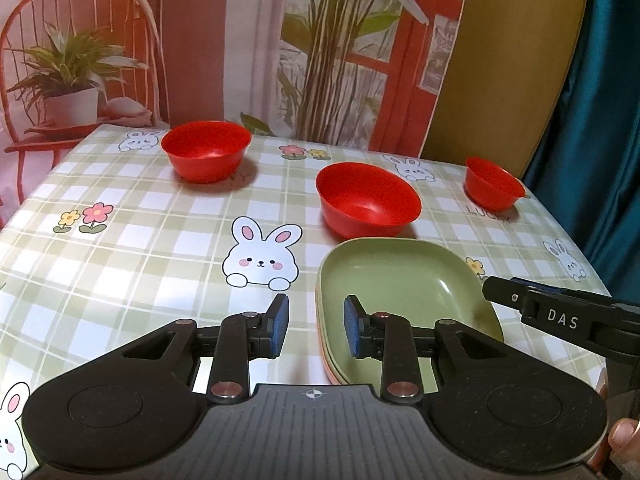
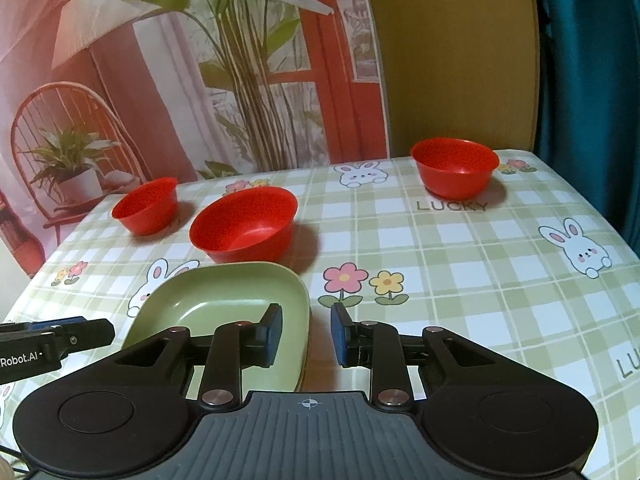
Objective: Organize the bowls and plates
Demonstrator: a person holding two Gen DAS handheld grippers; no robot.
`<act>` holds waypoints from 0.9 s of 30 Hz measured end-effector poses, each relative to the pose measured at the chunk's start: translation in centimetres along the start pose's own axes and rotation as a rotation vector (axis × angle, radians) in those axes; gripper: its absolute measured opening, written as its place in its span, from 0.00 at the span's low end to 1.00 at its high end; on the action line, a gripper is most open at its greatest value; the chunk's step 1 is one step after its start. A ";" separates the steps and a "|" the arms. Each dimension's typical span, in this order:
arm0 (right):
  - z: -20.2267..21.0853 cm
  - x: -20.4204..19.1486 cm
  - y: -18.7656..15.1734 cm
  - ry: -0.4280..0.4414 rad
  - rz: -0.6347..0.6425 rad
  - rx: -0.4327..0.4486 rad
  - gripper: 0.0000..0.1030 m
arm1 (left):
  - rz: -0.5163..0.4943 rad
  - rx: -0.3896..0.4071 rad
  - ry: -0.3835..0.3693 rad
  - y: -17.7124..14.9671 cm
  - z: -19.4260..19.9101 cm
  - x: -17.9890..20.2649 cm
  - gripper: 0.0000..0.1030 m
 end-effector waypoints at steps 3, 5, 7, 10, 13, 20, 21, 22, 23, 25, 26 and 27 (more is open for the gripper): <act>0.5 0.9 0.3 -0.007 -0.012 0.018 0.26 | -0.006 0.005 -0.001 0.2 0.1 0.3 0.31; 0.7 1.8 0.4 -0.015 -0.026 0.023 0.27 | -0.018 0.009 -0.002 0.4 0.1 0.7 0.31; 1.0 2.9 0.6 -0.024 -0.039 0.031 0.27 | -0.029 0.013 -0.007 0.6 0.3 1.3 0.31; 1.4 4.8 1.3 -0.038 -0.056 0.050 0.28 | -0.047 0.023 -0.018 1.2 0.5 2.5 0.31; 1.9 7.0 2.0 -0.054 -0.058 0.072 0.31 | -0.069 0.032 -0.037 1.9 0.7 4.2 0.31; 2.6 11.7 3.3 -0.066 -0.039 0.085 0.43 | -0.096 0.040 -0.095 2.8 0.2 8.6 0.33; 2.7 12.3 3.5 -0.068 -0.038 0.086 0.44 | -0.098 0.040 -0.102 2.9 -0.1 9.2 0.33; 2.7 13.0 3.7 -0.070 -0.039 0.088 0.44 | -0.099 0.038 -0.111 3.0 -0.3 9.8 0.34; 2.7 13.8 3.9 -0.072 -0.040 0.090 0.44 | -0.099 0.037 -0.118 3.1 -0.6 10.2 0.34; 2.8 15.0 4.2 -0.081 -0.037 0.095 0.44 | -0.103 0.030 -0.133 3.1 -1.1 11.4 0.34; 2.8 15.6 4.4 -0.084 -0.033 0.097 0.45 | -0.106 0.027 -0.139 3.1 -1.4 11.9 0.34; 2.7 16.1 4.5 -0.084 -0.030 0.099 0.46 | -0.108 0.024 -0.146 3.1 -1.7 12.6 0.34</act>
Point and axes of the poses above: each gripper's, at about its wrist camera, not at the fingertips, and z roughly against the way its jaws point, x to its right, y to its top, the point moved 1 cm from there along -z, roughly the way its jaws point, and after that the axes turned 9 degrees about z, right-handed, at the moved point
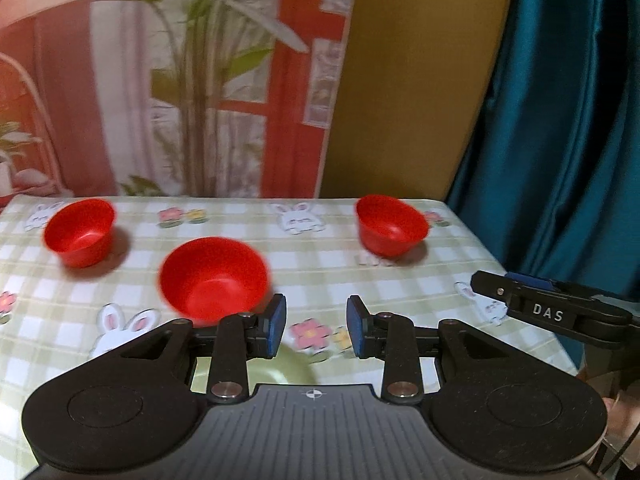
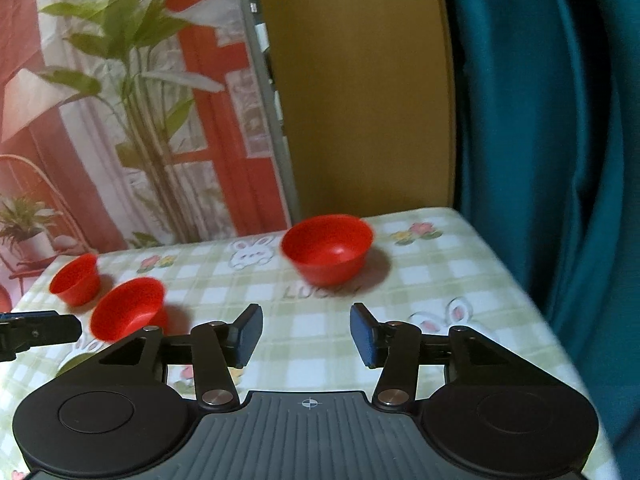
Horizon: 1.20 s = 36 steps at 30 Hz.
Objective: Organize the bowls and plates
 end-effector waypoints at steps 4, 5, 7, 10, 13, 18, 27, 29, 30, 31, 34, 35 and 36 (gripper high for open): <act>-0.5 2.1 0.7 -0.005 -0.007 -0.009 0.58 | -0.007 -0.004 -0.029 0.4 -1.3 2.0 0.35; -0.7 2.6 0.8 -0.006 -0.018 -0.023 0.72 | -0.009 -0.003 -0.034 0.4 -1.6 2.4 0.36; -1.1 3.3 0.9 0.016 -0.040 -0.044 0.91 | -0.012 -0.001 -0.044 0.6 -2.1 3.1 0.41; -1.4 3.6 0.8 0.022 -0.040 -0.054 0.94 | -0.017 -0.004 -0.053 0.5 -2.8 3.8 0.47; -1.8 3.7 0.7 0.026 -0.055 -0.074 0.97 | -0.020 -0.012 -0.019 0.6 -3.6 4.0 0.55; -2.7 4.4 0.9 -0.008 -0.142 -0.105 0.99 | -0.025 -0.007 0.028 1.2 -4.2 4.0 0.70; -3.0 5.6 1.5 0.012 -0.152 -0.027 1.00 | 0.019 0.003 0.007 2.4 -6.0 4.1 0.74; -3.6 6.0 1.7 -0.010 -0.157 -0.047 1.00 | 0.013 0.013 0.014 2.7 -6.6 4.4 0.74; -4.0 6.3 1.8 -0.011 -0.161 -0.053 1.00 | 0.009 0.018 0.016 2.8 -6.9 4.5 0.73; -4.2 6.5 1.8 -0.001 -0.168 -0.049 1.00 | 0.006 0.023 0.014 3.0 -7.2 4.6 0.73; -4.6 6.8 2.0 -0.005 -0.175 0.006 1.00 | 0.002 0.023 0.012 3.5 -8.4 5.0 0.73; -4.8 6.9 2.1 -0.018 -0.172 0.020 1.00 | 0.001 0.023 0.012 3.7 -8.7 5.0 0.73; -5.0 7.0 2.2 -0.027 -0.166 0.035 1.00 | 0.001 0.022 0.013 3.9 -9.2 5.1 0.73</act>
Point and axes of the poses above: each gripper's, at about its wrist camera, not at the fingertips, and z roughly against the way its jaws point, x to its right, y to its top, the point moved 1 cm from there along -z, roughly the way its jaws point, and after that the axes turned 9 degrees about z, right-handed, at the moved point
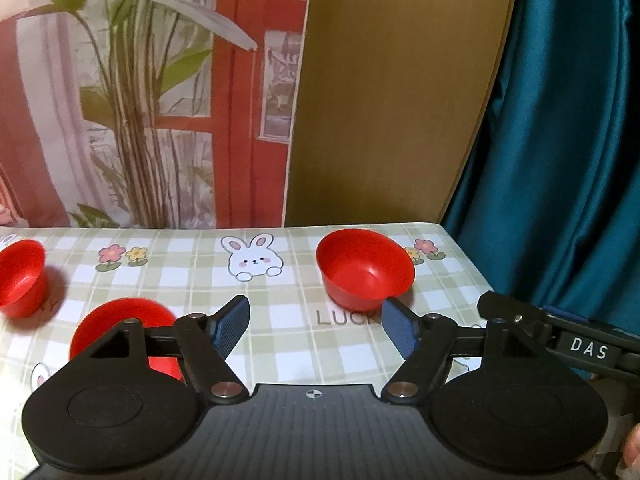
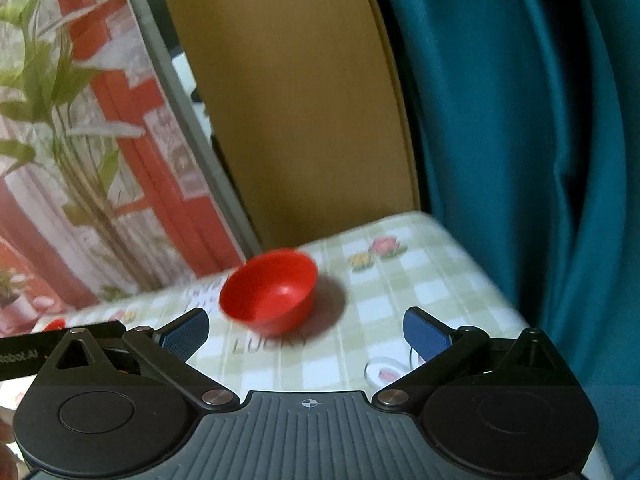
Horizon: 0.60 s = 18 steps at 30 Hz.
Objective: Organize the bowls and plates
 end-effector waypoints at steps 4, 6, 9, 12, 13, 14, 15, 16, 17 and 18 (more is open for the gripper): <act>-1.6 0.3 0.8 0.022 0.011 -0.022 1.00 | 0.008 -0.013 0.008 0.6 -2.0 0.1 0.72; -2.6 0.2 1.3 0.026 0.030 -0.048 1.00 | 0.016 -0.026 0.007 0.7 -3.2 0.0 0.72; -4.6 -0.6 1.9 -0.010 0.111 -0.109 1.00 | 0.021 -0.039 -0.001 1.0 -5.3 -0.1 0.69; -6.2 -0.7 2.1 -0.019 0.120 -0.109 1.00 | 0.029 -0.056 -0.003 1.1 -7.5 -0.3 0.66; -6.6 -0.5 2.2 -0.001 0.104 -0.100 1.00 | 0.031 -0.065 -0.003 1.1 -8.2 -0.3 0.64; -7.0 -0.1 2.2 0.013 0.078 -0.085 1.00 | 0.029 -0.076 -0.002 1.1 -8.9 -0.2 0.64; -7.5 0.2 2.2 0.015 0.054 -0.077 1.00 | 0.025 -0.083 0.001 1.2 -9.4 -0.2 0.64; -8.1 0.4 2.3 0.004 0.046 -0.082 1.00 | 0.019 -0.089 0.002 1.2 -10.0 -0.2 0.63; -8.9 0.4 2.4 -0.009 0.052 -0.093 1.00 | 0.013 -0.091 0.002 1.3 -10.4 -0.1 0.63; -9.7 0.4 2.4 -0.013 0.063 -0.106 1.00 | 0.005 -0.091 0.000 1.4 -10.9 -0.1 0.63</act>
Point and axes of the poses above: each gripper's, at about its wrist camera, not at the fingertips, and z roughly against the way its jaws point, x to its right, y to its top, the point moved 1 cm from there along -z, roughly the way its jaws point, and after that the axes turned 9 degrees about z, right-handed, at the moved point
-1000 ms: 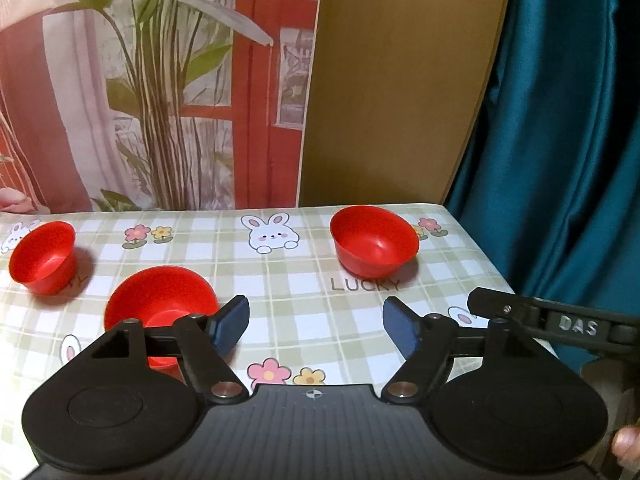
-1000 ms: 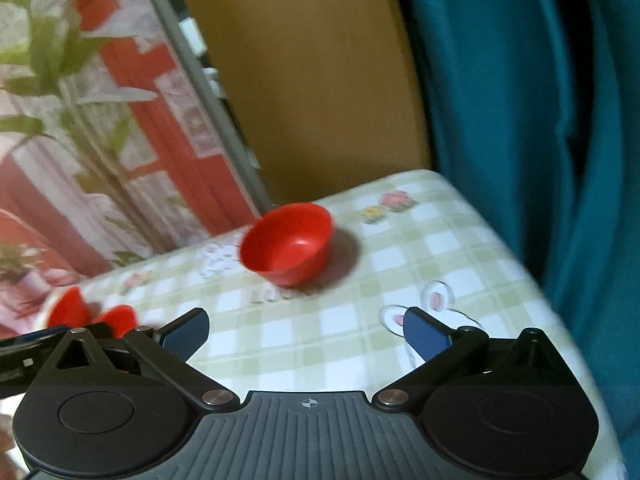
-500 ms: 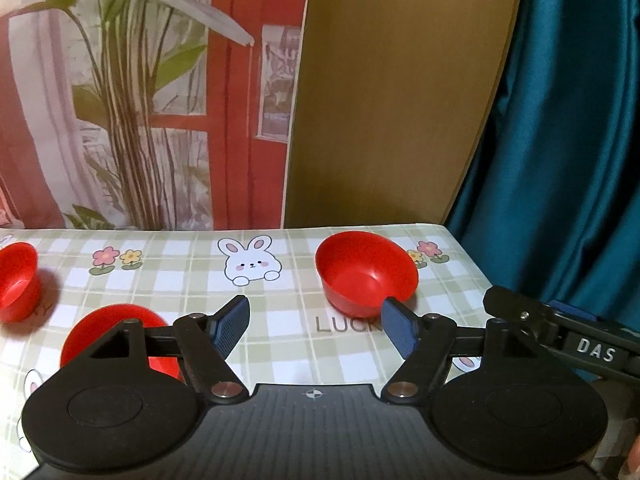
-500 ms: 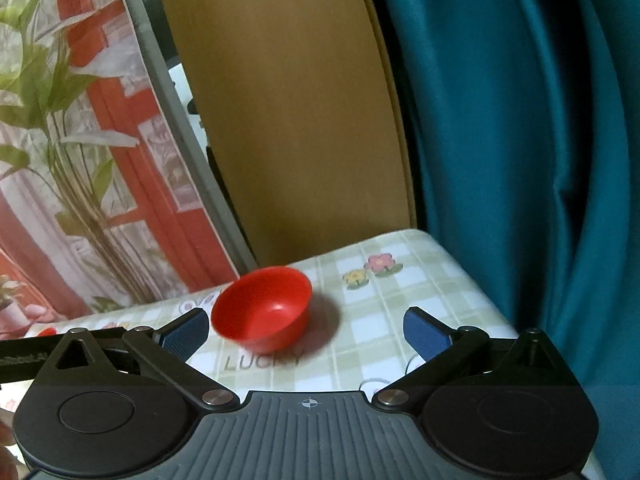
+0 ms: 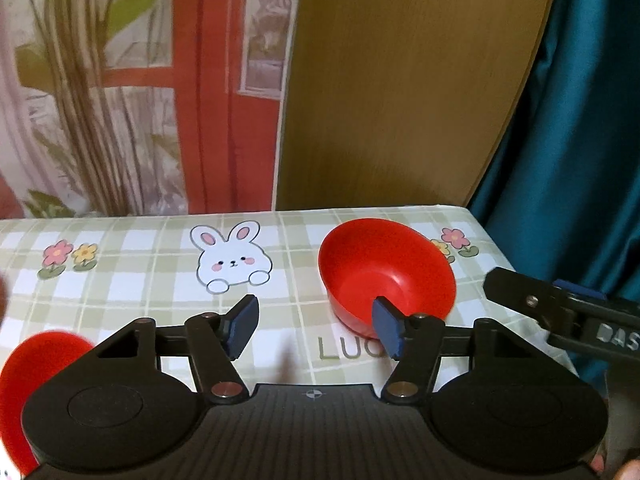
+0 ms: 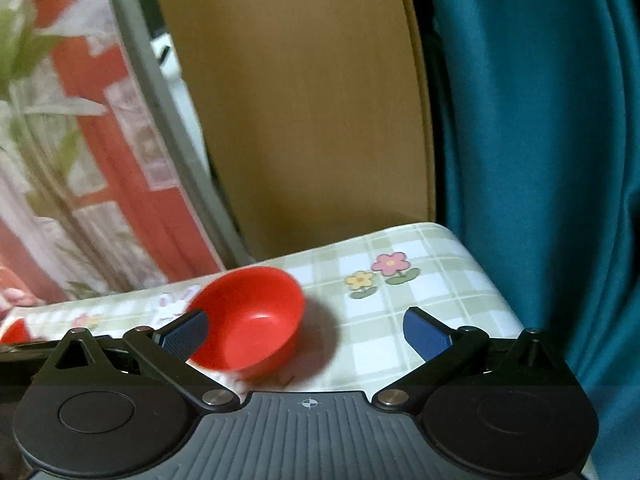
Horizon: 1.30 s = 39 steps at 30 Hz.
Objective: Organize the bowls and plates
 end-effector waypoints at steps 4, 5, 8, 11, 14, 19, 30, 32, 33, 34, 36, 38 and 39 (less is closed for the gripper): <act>-2.0 0.0 -0.2 0.030 -0.001 -0.014 0.91 | 0.004 -0.018 -0.006 0.3 -2.0 -0.1 0.58; -2.5 0.0 -0.2 0.034 -0.002 -0.018 0.83 | 0.010 -0.026 -0.005 0.4 -2.4 -0.1 0.56; -3.7 -0.1 -0.4 0.052 -0.012 -0.025 0.67 | 0.017 -0.048 -0.011 0.6 -3.7 -0.2 0.51; -4.6 -0.2 -0.7 0.081 -0.032 -0.038 0.56 | 0.015 -0.052 -0.008 0.7 -4.5 0.0 0.46; -5.2 -0.4 -0.9 0.092 -0.039 -0.043 0.44 | 0.003 -0.049 -0.005 0.7 -5.1 0.2 0.41; -5.5 -0.4 -1.1 0.116 -0.064 -0.043 0.29 | 0.027 -0.081 -0.032 0.8 -6.3 0.3 0.19; -3.8 -1.1 -1.4 0.136 -0.136 -0.043 0.12 | 0.030 -0.085 -0.026 0.4 -5.1 0.2 0.12; -2.9 -1.5 -1.3 0.140 -0.143 -0.040 0.12 | 0.029 -0.083 -0.025 0.4 -4.0 0.2 0.12; -2.4 -1.7 -1.2 0.143 -0.147 -0.038 0.12 | 0.027 -0.080 -0.023 0.4 -3.4 0.2 0.12; -1.8 -2.0 -1.1 0.145 -0.150 -0.036 0.12 | 0.027 -0.076 -0.022 0.4 -2.8 0.1 0.12; -0.7 -2.8 -0.8 0.149 -0.154 -0.030 0.12 | 0.028 -0.066 -0.023 0.4 -1.4 0.0 0.12; 0.5 -3.7 -0.6 0.156 -0.158 -0.024 0.12 | 0.029 -0.052 -0.025 0.4 0.0 -0.1 0.12; 1.0 -4.2 -0.5 0.159 -0.158 -0.022 0.13 | 0.029 -0.044 -0.026 0.3 0.9 -0.3 0.12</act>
Point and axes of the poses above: each gripper's, at about its wrist camera, not at the fingertips, and z roughly against the way its jaws point, x to its right, y to its top, the point moved 1 cm from there along -z, roughly the way its jaws point, and after that the axes turned 9 degrees about z, right-handed, at the moved point
